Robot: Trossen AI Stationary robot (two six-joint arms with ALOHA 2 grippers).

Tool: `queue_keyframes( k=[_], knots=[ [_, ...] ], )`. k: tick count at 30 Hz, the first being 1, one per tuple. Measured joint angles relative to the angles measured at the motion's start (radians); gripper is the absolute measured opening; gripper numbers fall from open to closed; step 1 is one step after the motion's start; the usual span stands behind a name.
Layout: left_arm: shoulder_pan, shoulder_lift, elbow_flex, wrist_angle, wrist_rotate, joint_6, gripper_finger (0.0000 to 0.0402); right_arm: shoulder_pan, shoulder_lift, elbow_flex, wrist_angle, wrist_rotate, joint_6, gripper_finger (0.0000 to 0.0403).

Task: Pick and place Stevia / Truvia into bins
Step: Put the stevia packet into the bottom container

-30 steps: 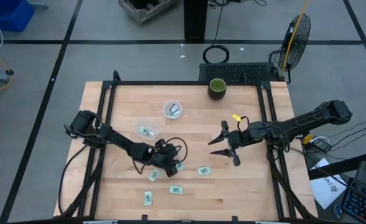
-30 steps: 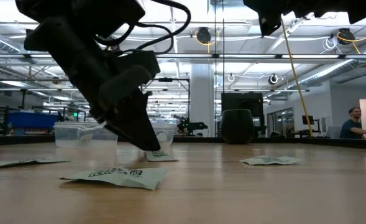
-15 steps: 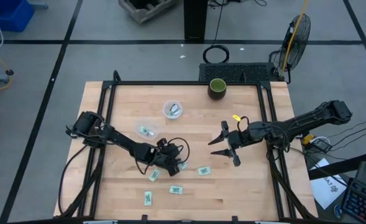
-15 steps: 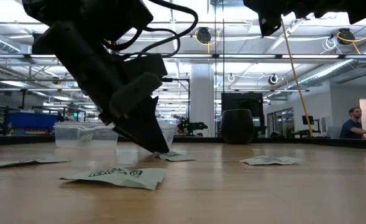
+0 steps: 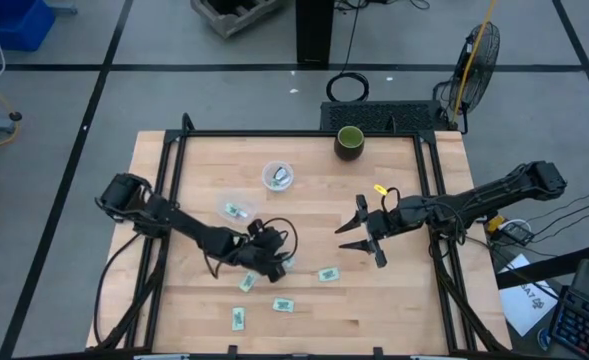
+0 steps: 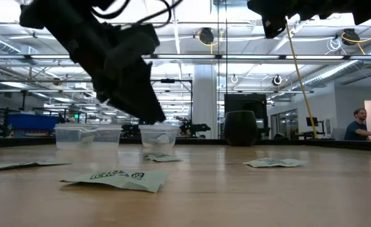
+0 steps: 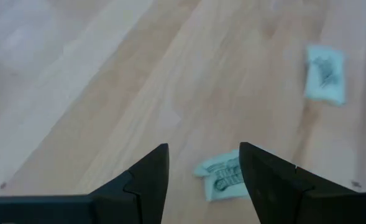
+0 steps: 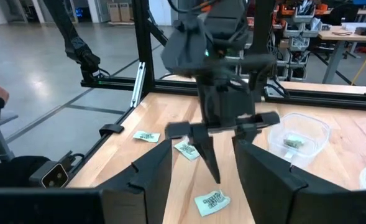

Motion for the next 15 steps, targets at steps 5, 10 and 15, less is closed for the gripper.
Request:
queue_keyframes(
  k=[5,10,15],
  knots=[
    [-0.027,0.004,0.002,0.012,-0.009,0.008,0.0200,0.000,0.000,0.000,0.000,0.000,0.000,0.0169],
    [-0.016,0.052,0.001,0.013,0.007,-0.029,0.0200,0.000,0.000,0.000,0.002,0.000,0.000,0.0169],
    [0.012,0.088,0.001,0.019,0.092,-0.039,0.0200,0.000,0.000,0.000,0.002,0.000,0.000,0.0169]
  ],
)
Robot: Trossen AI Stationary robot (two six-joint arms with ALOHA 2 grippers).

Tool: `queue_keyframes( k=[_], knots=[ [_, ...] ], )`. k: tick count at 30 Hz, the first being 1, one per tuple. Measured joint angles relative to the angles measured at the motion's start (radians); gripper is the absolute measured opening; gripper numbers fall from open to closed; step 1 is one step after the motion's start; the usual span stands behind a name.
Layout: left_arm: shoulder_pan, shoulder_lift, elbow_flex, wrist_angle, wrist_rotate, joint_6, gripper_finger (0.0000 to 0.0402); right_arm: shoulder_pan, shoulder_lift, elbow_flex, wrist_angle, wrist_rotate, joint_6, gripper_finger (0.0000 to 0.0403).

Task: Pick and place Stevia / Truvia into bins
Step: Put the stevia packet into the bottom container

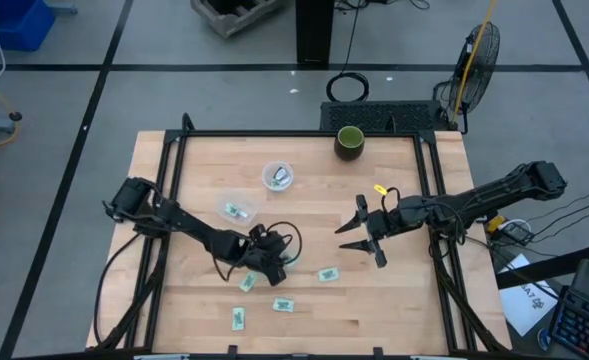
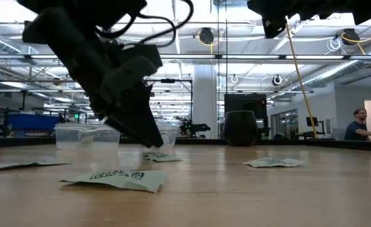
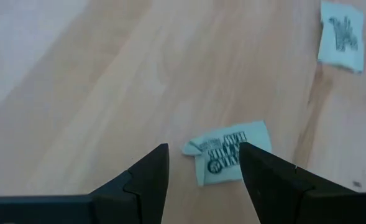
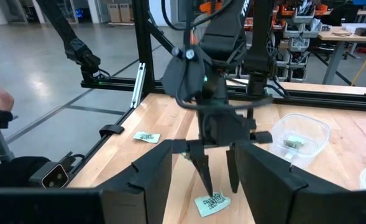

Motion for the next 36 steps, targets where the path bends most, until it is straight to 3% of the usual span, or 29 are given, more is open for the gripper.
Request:
queue_keyframes(
  k=[13,30,36],
  knots=[
    [0.037,0.086,0.006,0.006,0.052,0.001,0.0196,0.000,0.000,0.000,0.000,0.000,0.000,0.0169],
    [0.039,0.062,0.001,0.044,0.034,0.081,0.0016,0.000,0.000,0.000,-0.014,0.000,0.000,0.0169],
    [0.012,-0.049,-0.004,-0.065,0.004,0.094,0.0020,-0.001,0.000,0.000,-0.022,0.000,0.000,0.0169]
  ],
)
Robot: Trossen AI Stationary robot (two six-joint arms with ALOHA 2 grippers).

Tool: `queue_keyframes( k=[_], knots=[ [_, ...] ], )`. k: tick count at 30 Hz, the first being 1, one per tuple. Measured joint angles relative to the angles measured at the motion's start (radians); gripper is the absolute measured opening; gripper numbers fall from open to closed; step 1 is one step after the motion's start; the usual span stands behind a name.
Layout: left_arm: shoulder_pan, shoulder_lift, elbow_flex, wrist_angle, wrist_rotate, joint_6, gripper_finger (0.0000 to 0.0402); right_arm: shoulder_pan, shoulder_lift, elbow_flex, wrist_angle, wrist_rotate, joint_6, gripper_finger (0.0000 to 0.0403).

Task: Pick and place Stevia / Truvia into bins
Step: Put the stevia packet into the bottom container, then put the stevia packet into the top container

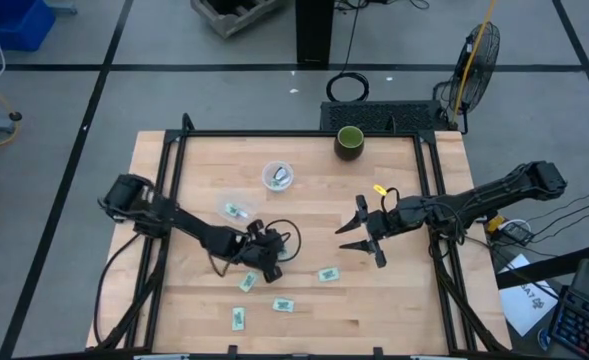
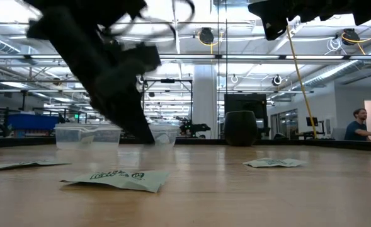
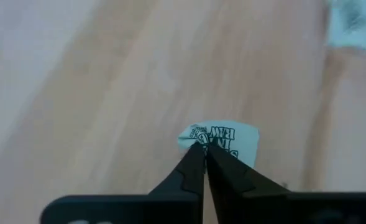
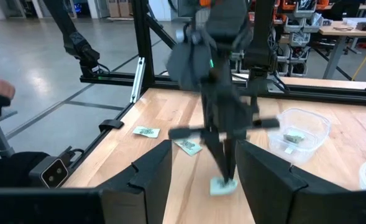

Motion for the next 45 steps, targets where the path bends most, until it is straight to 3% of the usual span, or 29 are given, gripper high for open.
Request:
queue_keyframes(
  k=[5,10,14,19,24,31,41,45],
  knots=[
    [-0.033,-0.107,0.001,-0.183,-0.145,-0.054,0.0027,0.000,0.000,0.000,0.008,0.000,0.000,0.0169],
    [-0.036,-0.207,0.003,-0.412,-0.227,-0.149,0.0007,0.000,0.000,0.000,0.014,0.000,0.000,0.0169],
    [-0.028,-0.263,0.004,-0.542,-0.310,-0.262,0.0016,0.000,0.000,0.000,0.016,0.000,0.000,0.0169],
    [-0.002,-0.286,0.004,-0.702,-0.346,-0.394,0.0037,0.000,0.000,0.000,0.020,0.000,0.000,0.0169],
    [0.045,-0.279,0.004,-0.886,-0.342,-0.595,0.0029,0.000,0.000,0.000,0.019,0.000,0.000,0.0169],
    [0.073,-0.281,0.004,-0.877,-0.342,-0.625,0.0045,0.000,0.000,0.000,0.015,0.000,0.000,0.0169],
    [0.082,-0.281,0.004,-0.871,-0.332,-0.657,0.0169,0.000,0.000,0.000,-0.008,0.000,-0.009,0.0169],
    [0.058,-0.281,0.004,-0.769,-0.318,-0.653,0.0202,0.022,0.013,0.000,-0.112,0.008,-0.022,0.0169]
  ],
)
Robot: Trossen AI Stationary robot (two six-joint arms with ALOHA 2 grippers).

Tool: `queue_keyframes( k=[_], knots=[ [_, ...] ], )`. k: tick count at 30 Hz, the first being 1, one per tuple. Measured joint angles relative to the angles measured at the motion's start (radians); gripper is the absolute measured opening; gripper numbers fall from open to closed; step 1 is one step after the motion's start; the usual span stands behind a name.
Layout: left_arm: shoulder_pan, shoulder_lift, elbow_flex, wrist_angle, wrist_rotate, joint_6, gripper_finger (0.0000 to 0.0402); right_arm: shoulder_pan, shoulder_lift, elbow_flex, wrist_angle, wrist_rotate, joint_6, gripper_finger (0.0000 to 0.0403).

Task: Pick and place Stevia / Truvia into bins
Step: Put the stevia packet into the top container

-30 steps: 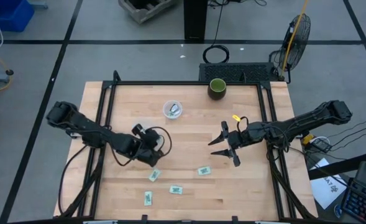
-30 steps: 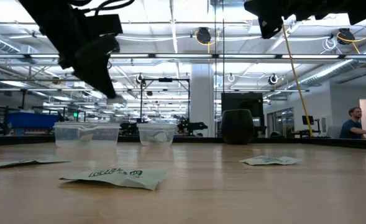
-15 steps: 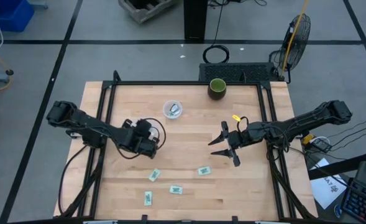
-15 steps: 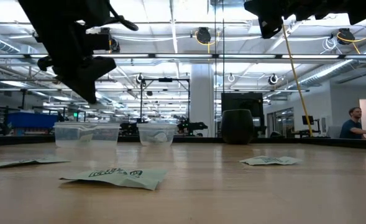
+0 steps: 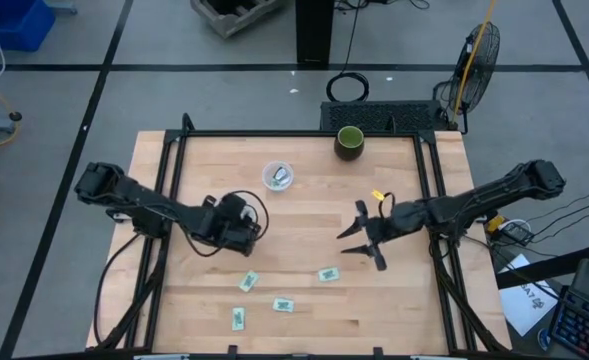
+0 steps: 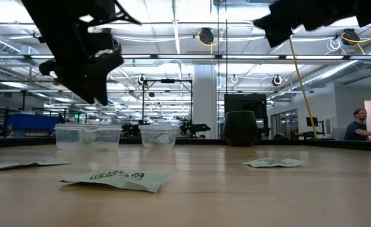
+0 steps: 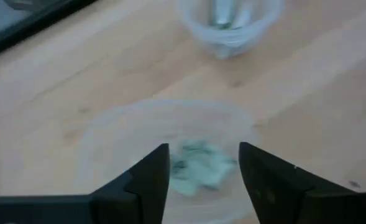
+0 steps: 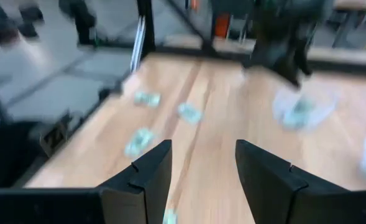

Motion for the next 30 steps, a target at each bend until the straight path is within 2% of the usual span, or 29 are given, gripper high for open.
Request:
queue_keyframes(
  k=[3,5,11,16,22,30],
  knots=[
    [-0.031,0.000,0.000,0.155,-0.023,0.077,0.0215,0.046,0.072,-0.002,-0.063,0.082,0.026,0.0169],
    [-0.052,0.000,0.000,0.280,-0.030,0.160,0.0220,0.072,0.152,-0.002,-0.044,0.125,0.048,0.0169],
    [-0.105,0.000,0.000,0.661,-0.006,0.401,0.0215,0.116,0.343,-0.002,0.015,0.122,0.097,0.0169],
    [-0.152,0.000,0.000,0.884,0.033,0.541,0.0213,0.157,0.448,-0.002,0.061,0.122,0.101,0.0169],
    [-0.179,0.000,0.000,0.957,0.035,0.601,0.0214,0.184,0.542,-0.002,0.149,0.127,0.123,0.0175],
    [-0.179,0.000,0.000,0.953,0.031,0.603,0.0214,0.186,0.609,-0.001,0.185,0.156,0.179,0.0218]
  ],
)
